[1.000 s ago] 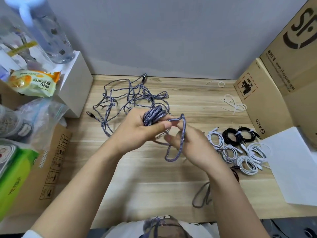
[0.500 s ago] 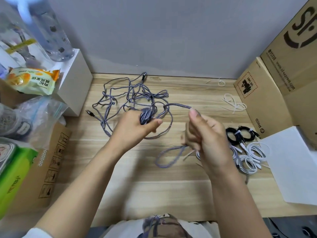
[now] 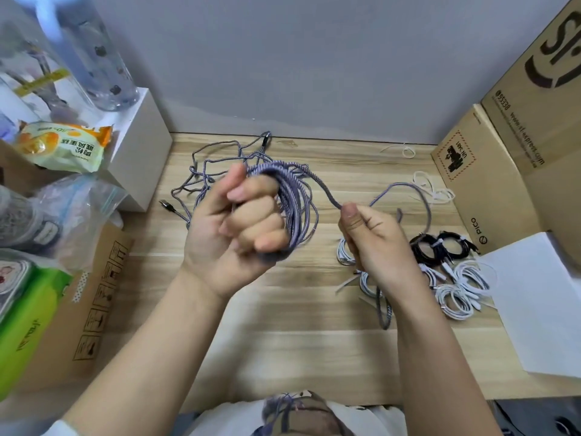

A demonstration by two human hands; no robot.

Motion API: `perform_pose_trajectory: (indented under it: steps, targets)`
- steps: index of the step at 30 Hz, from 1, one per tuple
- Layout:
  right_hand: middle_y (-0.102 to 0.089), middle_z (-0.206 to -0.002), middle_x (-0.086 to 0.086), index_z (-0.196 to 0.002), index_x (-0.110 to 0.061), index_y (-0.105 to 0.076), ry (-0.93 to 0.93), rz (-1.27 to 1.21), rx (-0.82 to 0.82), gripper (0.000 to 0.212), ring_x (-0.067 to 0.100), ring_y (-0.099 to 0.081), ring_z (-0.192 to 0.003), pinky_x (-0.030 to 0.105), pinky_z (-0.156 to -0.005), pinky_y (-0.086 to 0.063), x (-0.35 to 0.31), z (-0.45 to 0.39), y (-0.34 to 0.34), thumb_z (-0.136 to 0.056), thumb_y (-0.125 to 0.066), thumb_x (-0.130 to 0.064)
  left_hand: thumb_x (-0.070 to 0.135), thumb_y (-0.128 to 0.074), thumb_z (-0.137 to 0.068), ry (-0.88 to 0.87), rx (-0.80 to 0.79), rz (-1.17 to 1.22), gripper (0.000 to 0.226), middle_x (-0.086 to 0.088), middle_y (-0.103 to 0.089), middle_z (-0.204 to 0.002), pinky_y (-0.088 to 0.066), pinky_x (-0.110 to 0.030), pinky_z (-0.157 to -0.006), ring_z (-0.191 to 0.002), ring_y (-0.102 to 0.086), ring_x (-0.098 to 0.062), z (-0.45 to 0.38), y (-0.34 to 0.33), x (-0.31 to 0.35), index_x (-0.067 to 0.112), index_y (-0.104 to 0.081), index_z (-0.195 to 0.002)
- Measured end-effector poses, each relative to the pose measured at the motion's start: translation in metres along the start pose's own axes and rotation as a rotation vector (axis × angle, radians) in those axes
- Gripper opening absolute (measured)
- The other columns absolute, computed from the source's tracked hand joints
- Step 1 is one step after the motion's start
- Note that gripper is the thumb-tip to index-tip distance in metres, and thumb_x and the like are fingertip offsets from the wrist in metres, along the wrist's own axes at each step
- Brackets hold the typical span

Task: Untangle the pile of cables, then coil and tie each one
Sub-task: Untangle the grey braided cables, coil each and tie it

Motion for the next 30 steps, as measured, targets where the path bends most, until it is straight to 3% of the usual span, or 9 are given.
perform_pose_trajectory:
  steps: [3, 6, 9, 11, 15, 19, 24, 27, 30]
  targets:
    - [-0.036, -0.047, -0.011, -0.059, -0.02, -0.037, -0.042, 0.112, -0.159, 0.045, 0.003, -0.031, -0.049, 0.027, -0.052, -0.026, 0.011, 0.006, -0.018, -0.084, -0.04, -0.057, 0.016, -0.047, -0.096, -0.191, 0.17, 0.053, 0.014, -0.001, -0.034, -0.056, -0.039, -0.029, -0.069, -0.05, -0.03, -0.015, -0.005, 0.005, 0.016, 0.006, -0.047, -0.087]
    - [-0.042, -0.05, -0.011, -0.064, -0.024, -0.042, -0.089, 0.257, -0.317, 0.033, 0.002, -0.036, -0.051, 0.028, -0.056, -0.032, 0.017, 0.021, -0.037, -0.092, -0.052, -0.039, 0.012, -0.048, -0.094, -0.401, 0.366, -0.037, 0.012, -0.008, -0.046, -0.061, -0.048, -0.033, -0.077, -0.055, -0.045, -0.021, -0.005, 0.021, 0.035, 0.0, -0.051, -0.092]
    - [-0.042, -0.051, -0.01, -0.066, -0.025, -0.044, -0.118, 0.278, -0.459, 0.029, 0.003, -0.036, -0.049, 0.027, -0.056, -0.034, 0.011, 0.037, -0.052, -0.091, -0.057, -0.029, 0.017, -0.043, -0.092, -0.579, 0.559, -0.473, 0.012, 0.004, -0.046, -0.057, -0.052, -0.026, -0.073, -0.052, -0.046, -0.011, -0.004, 0.036, 0.048, 0.008, -0.049, -0.094]
    - [-0.043, -0.05, -0.01, -0.069, -0.023, -0.045, -0.131, 0.285, -0.516, 0.025, 0.004, -0.038, -0.045, 0.026, -0.054, -0.034, 0.004, 0.044, -0.056, -0.089, -0.059, -0.027, 0.016, -0.037, -0.097, -0.606, 0.596, -0.783, 0.01, 0.009, -0.045, -0.055, -0.048, -0.022, -0.071, -0.052, -0.044, -0.007, -0.003, 0.045, 0.05, 0.011, -0.046, -0.096]
    - [-0.05, -0.054, -0.013, -0.078, -0.027, -0.052, -0.11, 0.359, -0.507, 0.012, -0.001, -0.046, -0.05, 0.017, -0.053, -0.031, -0.012, 0.047, -0.047, -0.087, -0.06, -0.026, 0.018, -0.045, -0.092, -0.472, 0.621, -1.306, 0.006, 0.011, -0.051, -0.058, -0.039, -0.016, -0.061, -0.057, -0.046, -0.005, 0.002, 0.06, 0.045, 0.017, -0.049, -0.096]
    - [-0.05, -0.047, -0.027, -0.081, -0.026, -0.061, -0.09, 0.264, -0.391, 0.014, -0.004, -0.046, -0.05, 0.012, -0.053, -0.03, -0.022, 0.04, -0.028, -0.086, -0.06, -0.013, 0.039, -0.051, -0.085, -0.198, 0.496, -1.725, 0.013, 0.01, -0.051, -0.061, -0.042, -0.027, -0.06, -0.058, -0.048, -0.009, 0.0, 0.061, 0.024, 0.026, -0.052, -0.083]
    - [-0.049, -0.044, -0.004, -0.069, -0.005, -0.064, -0.135, -0.119, -0.201, 0.014, 0.004, -0.035, -0.036, 0.013, -0.04, -0.027, -0.025, 0.032, -0.006, -0.081, -0.063, -0.011, 0.052, -0.073, -0.068, 0.164, 0.331, -1.401, 0.042, -0.006, -0.059, -0.064, -0.046, -0.023, -0.057, -0.057, -0.056, -0.011, -0.002, 0.058, -0.003, 0.013, -0.062, -0.079]
    - [-0.052, -0.045, 0.01, -0.059, -0.006, -0.052, -0.191, -0.352, -0.062, 0.035, 0.012, -0.033, -0.029, 0.013, -0.034, -0.02, -0.023, 0.028, 0.005, -0.091, -0.056, -0.02, 0.029, -0.079, -0.068, 0.216, 0.297, -1.416, 0.011, 0.0, -0.049, -0.054, -0.035, -0.015, -0.048, -0.047, -0.043, -0.005, -0.005, 0.047, -0.008, 0.022, -0.07, -0.068]
    - [-0.057, -0.054, 0.008, -0.059, -0.015, -0.053, -0.192, -0.443, -0.019, 0.041, 0.015, -0.039, -0.032, 0.016, -0.036, -0.025, -0.018, 0.023, 0.006, -0.086, -0.049, -0.046, 0.009, -0.076, -0.073, 0.163, 0.316, -1.468, 0.016, 0.008, -0.046, -0.049, -0.029, -0.01, -0.047, -0.045, -0.036, -0.001, -0.006, 0.035, -0.006, 0.017, -0.067, -0.063]
Point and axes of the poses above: each hand's wrist, its own z-axis away from the middle knuckle, its own y-axis out of the back of the hand, x = y × z, the point moved 9 cm from there along -z, towards the middle knuckle
